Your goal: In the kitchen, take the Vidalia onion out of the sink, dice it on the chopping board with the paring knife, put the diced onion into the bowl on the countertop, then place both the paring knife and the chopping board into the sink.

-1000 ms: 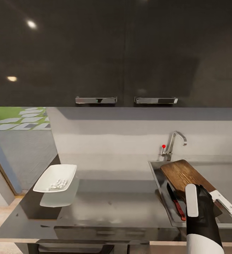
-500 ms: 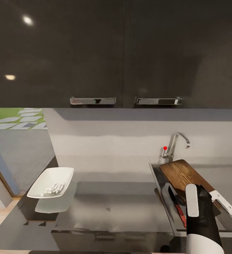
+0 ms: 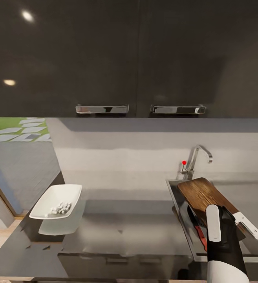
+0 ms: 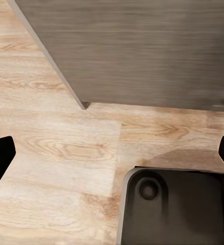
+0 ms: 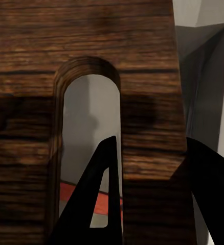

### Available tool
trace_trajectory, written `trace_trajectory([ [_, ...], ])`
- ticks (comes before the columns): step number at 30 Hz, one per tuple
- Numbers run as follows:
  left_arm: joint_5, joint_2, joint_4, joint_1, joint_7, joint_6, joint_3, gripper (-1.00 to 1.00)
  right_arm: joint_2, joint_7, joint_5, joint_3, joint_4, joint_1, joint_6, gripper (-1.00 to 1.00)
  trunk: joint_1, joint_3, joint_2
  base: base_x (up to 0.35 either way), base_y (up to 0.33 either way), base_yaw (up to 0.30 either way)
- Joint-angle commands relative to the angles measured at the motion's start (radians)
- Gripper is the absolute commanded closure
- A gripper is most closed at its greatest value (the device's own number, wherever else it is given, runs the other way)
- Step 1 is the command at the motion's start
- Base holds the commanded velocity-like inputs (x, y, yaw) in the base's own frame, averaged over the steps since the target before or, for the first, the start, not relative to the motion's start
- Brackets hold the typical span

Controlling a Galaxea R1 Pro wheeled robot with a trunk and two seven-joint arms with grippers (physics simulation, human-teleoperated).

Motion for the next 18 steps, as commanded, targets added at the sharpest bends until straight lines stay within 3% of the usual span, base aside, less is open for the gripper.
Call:
trace_trajectory([
  [1, 0.01, 0.001, -0.002, 0.0, 0.004, -0.002, -0.008, -1.0, 0.001, -0.003, -0.003, -0.001, -0.002, -0.001, 0.007, 1.0, 0.001, -0.004, -0.002, 0.0, 0.0, 0.0],
  [18, 0.01, 0.001, 0.004, -0.002, 0.003, -0.001, -0.008, -1.0, 0.001, -0.003, -0.013, -0.003, -0.002, -0.001, 0.007, 1.0, 0.001, -0.031, -0.002, 0.0, 0.0, 0.0],
])
